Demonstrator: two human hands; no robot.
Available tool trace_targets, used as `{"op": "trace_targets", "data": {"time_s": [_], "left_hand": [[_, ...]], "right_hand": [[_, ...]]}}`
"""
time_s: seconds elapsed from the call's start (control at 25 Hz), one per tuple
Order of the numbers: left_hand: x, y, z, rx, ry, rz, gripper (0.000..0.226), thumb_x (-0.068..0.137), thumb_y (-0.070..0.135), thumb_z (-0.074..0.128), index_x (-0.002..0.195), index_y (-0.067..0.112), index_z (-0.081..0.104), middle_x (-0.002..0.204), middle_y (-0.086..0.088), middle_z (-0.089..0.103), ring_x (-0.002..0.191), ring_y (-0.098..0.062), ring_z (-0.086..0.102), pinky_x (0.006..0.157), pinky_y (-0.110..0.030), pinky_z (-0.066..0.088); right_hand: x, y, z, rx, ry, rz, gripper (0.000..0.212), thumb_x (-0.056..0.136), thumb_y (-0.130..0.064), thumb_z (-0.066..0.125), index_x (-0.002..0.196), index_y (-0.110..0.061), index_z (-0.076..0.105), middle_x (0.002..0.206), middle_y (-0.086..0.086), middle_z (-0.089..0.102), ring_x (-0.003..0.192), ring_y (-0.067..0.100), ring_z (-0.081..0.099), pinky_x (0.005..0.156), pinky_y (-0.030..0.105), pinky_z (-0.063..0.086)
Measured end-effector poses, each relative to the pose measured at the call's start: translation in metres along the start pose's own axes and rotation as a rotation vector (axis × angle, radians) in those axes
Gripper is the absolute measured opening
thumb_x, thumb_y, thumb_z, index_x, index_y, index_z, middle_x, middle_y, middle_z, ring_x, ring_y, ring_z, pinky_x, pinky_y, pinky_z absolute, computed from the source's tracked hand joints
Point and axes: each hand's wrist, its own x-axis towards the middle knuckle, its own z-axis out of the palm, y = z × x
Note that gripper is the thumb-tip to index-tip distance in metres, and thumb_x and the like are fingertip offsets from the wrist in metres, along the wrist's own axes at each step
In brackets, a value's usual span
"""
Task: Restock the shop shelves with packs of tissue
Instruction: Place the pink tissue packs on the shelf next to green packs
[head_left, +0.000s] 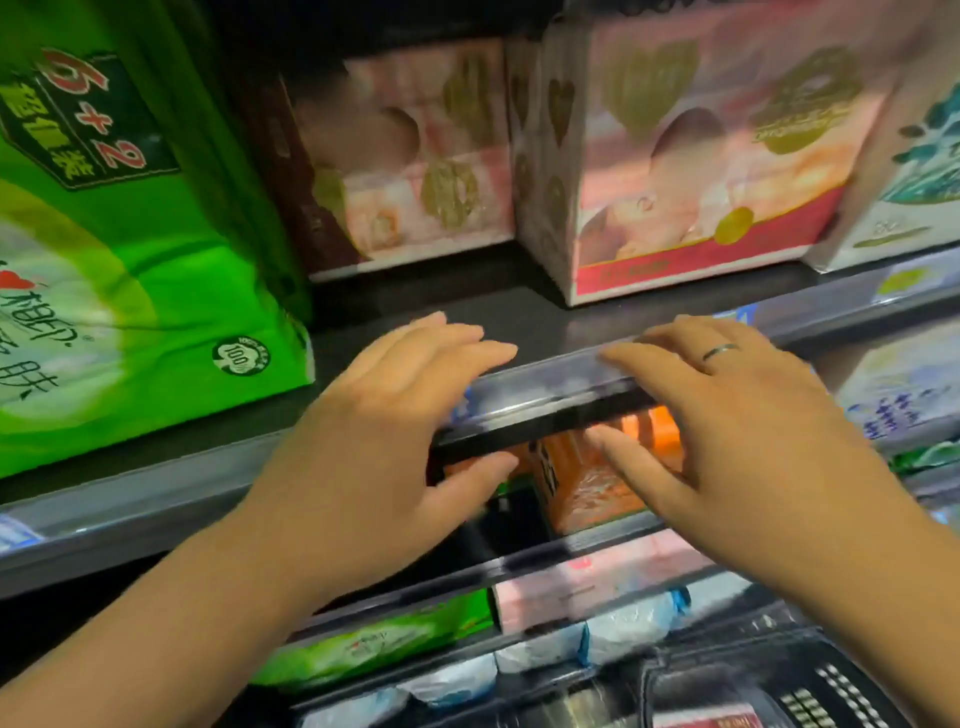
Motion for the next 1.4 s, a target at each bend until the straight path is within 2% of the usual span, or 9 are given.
{"op": "trace_targets", "data": {"time_s": [0.12,0.2,0.36,0.56,0.76,0.88,1.08,1.32,1.4], "left_hand": [[-0.001,0.031,0.050,-0.152,-0.148,0.040,0.046,0.086,0.076,0.022,0.126,0.062,0.037,0.136,0.032,0.037,0.135,0.005,0.026,0.116,-0.032,0.025],[-0.007,0.057,0.087,-0.183,-0.200,0.061,0.049,0.092,0.070,0.010,0.126,0.057,0.042,0.135,0.027,0.040,0.131,0.004,0.028,0.117,-0.026,0.021],[-0.020,0.106,0.164,-0.225,-0.385,0.138,0.059,0.085,0.057,0.052,0.138,0.037,0.033,0.143,0.008,0.041,0.134,-0.012,0.029,0.112,-0.021,0.015],[-0.037,0.149,0.292,-0.309,-0.573,0.076,0.062,0.078,0.048,0.056,0.133,0.021,0.048,0.135,-0.006,0.052,0.126,-0.026,0.046,0.107,-0.040,0.040],[-0.073,0.186,0.425,-0.317,-0.795,0.012,0.069,0.081,0.041,0.066,0.140,0.013,0.043,0.142,-0.010,0.043,0.131,-0.029,0.039,0.112,-0.031,0.022],[-0.099,0.200,0.506,-0.338,-0.958,-0.149,0.074,0.079,0.035,0.072,0.142,0.012,0.040,0.143,-0.011,0.040,0.133,-0.029,0.035,0.110,-0.029,0.021],[-0.161,0.211,0.666,-0.419,-1.087,-0.530,0.078,0.079,0.032,0.075,0.144,0.018,0.035,0.139,-0.014,0.040,0.127,-0.031,0.042,0.103,-0.037,0.038],[-0.231,0.210,0.851,-0.607,-1.064,-1.027,0.077,0.078,0.024,0.078,0.140,0.016,0.033,0.127,0.005,0.052,0.110,-0.012,0.053,0.098,-0.025,0.042],[-0.253,0.206,0.902,-0.543,-0.972,-1.195,0.078,0.075,0.028,0.079,0.139,0.019,0.035,0.129,0.003,0.052,0.113,-0.016,0.054,0.093,-0.023,0.043]], "right_hand": [[-0.063,0.026,0.011,-0.007,-0.062,0.084,0.052,0.082,-0.052,0.047,0.121,-0.021,0.062,0.112,0.007,0.063,0.106,0.034,0.056,0.082,0.050,0.051],[-0.099,0.046,0.026,-0.034,-0.145,0.153,0.054,0.083,-0.054,0.046,0.122,-0.021,0.062,0.113,0.008,0.063,0.107,0.034,0.056,0.081,0.050,0.053],[-0.168,0.099,0.073,-0.053,-0.306,0.311,0.057,0.080,-0.055,0.047,0.123,-0.020,0.061,0.114,0.011,0.063,0.104,0.036,0.058,0.078,0.047,0.054],[-0.258,0.169,0.144,0.004,-0.479,0.525,0.056,0.076,-0.047,0.063,0.123,-0.017,0.061,0.117,0.013,0.060,0.102,0.039,0.059,0.074,0.049,0.054],[-0.345,0.229,0.231,0.103,-0.710,0.720,0.063,0.075,-0.040,0.073,0.130,-0.015,0.056,0.124,0.018,0.054,0.102,0.044,0.056,0.076,0.049,0.054],[-0.383,0.259,0.291,0.169,-0.869,0.849,0.069,0.083,-0.044,0.066,0.142,-0.021,0.041,0.140,0.014,0.041,0.120,0.039,0.044,0.092,0.044,0.047],[-0.440,0.318,0.434,0.288,-0.976,0.966,0.079,0.079,-0.047,0.070,0.144,-0.021,0.033,0.133,0.017,0.042,0.120,0.041,0.043,0.094,0.047,0.044],[-0.501,0.388,0.611,0.427,-1.027,1.091,0.082,0.078,-0.042,0.074,0.144,-0.018,0.033,0.138,0.021,0.042,0.121,0.040,0.048,0.098,0.045,0.044],[-0.515,0.405,0.659,0.483,-1.036,1.158,0.078,0.079,-0.036,0.076,0.143,-0.018,0.035,0.136,0.017,0.047,0.118,0.036,0.051,0.095,0.041,0.045]]}}
